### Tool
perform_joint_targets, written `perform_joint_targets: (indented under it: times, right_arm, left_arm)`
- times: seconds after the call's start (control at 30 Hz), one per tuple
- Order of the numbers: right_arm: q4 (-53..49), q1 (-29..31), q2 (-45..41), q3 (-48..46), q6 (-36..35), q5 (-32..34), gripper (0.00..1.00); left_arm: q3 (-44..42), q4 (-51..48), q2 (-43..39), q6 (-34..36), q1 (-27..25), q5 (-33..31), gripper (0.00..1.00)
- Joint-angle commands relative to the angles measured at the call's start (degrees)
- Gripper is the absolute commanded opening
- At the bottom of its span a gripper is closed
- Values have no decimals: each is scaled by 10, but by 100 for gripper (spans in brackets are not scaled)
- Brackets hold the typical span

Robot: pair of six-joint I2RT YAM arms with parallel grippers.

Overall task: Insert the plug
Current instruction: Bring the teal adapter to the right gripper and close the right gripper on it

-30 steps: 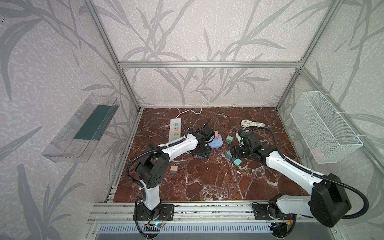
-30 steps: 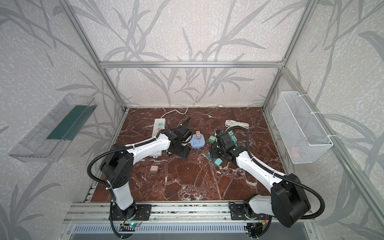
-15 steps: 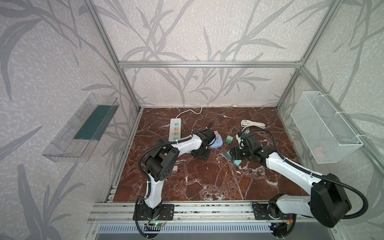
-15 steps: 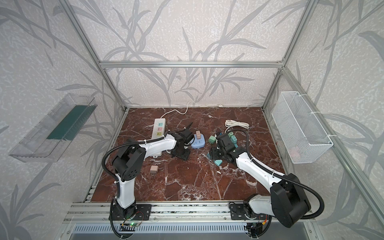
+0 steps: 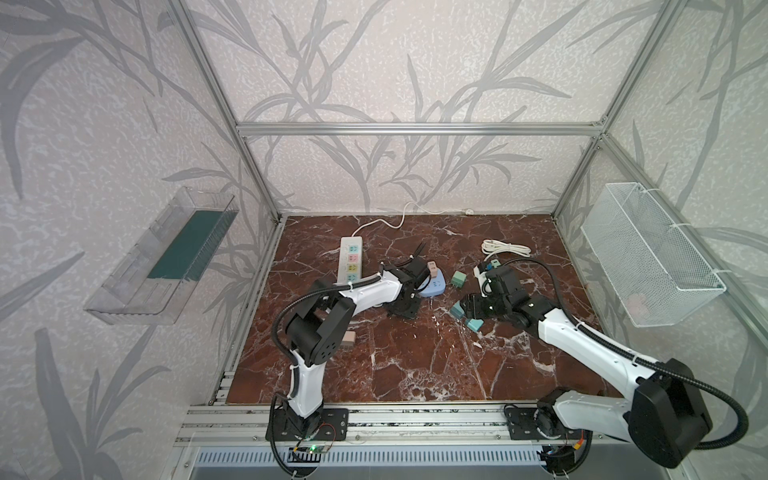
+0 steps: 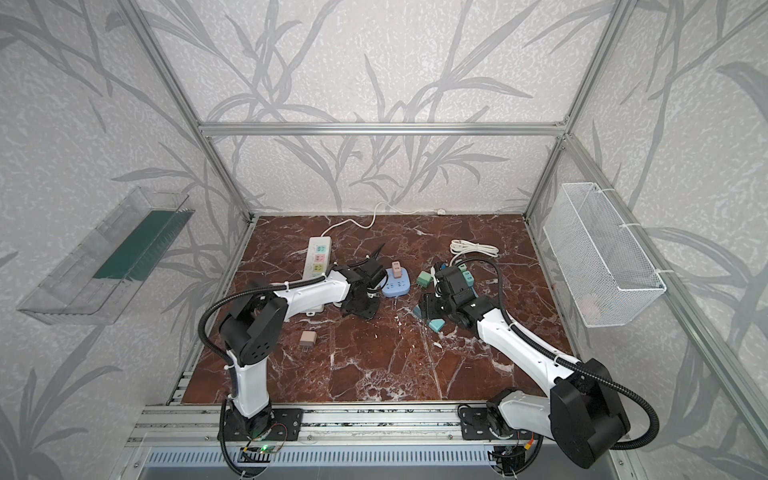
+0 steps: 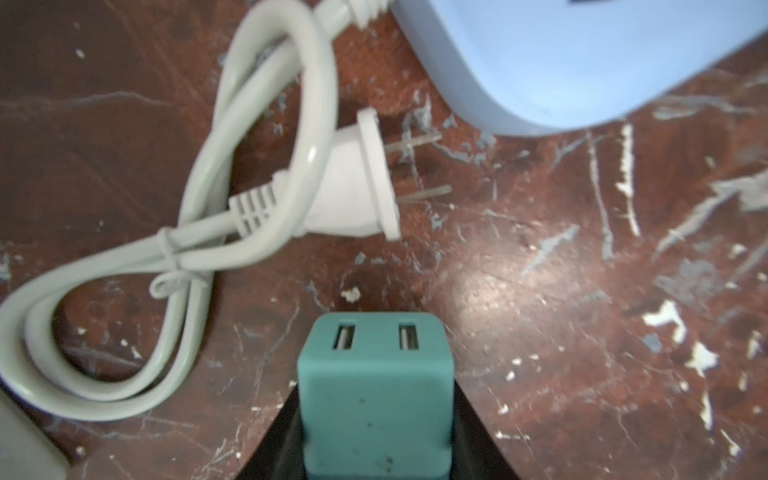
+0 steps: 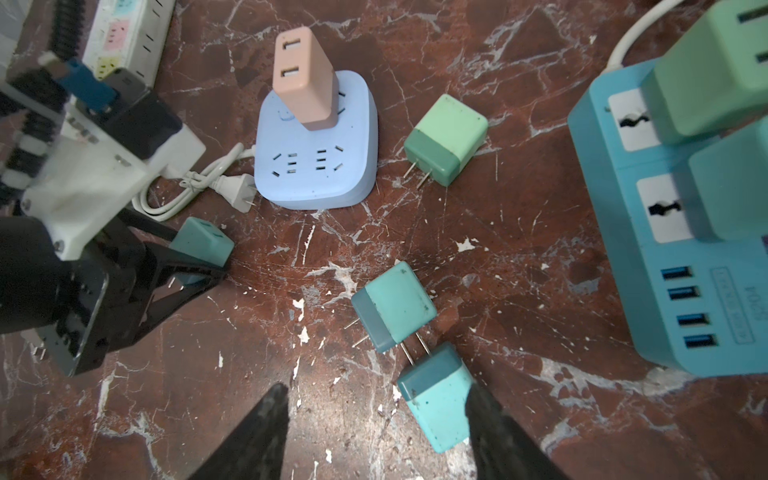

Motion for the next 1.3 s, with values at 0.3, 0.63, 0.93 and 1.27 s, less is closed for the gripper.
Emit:
perform_joint_targets:
  times: [0.3,0.63,0.93,1.27]
  right_arm:
    - [-81,-4,-26,78,-5,-125,52]
    - [-153,31,-2,136,-33,-172,45]
    - [-148,63,34,153,-37,-141,47]
    - [-125,63,61,159,-27,-163,39]
  left_arm:
    - [-368,761,-221,119,-85,35,16]
    - [-394,910,-171,213,-122,48,21]
    - [-399,913,-160,223,-133,59,20]
    - [-405,917,-170,234,-139,59,20]
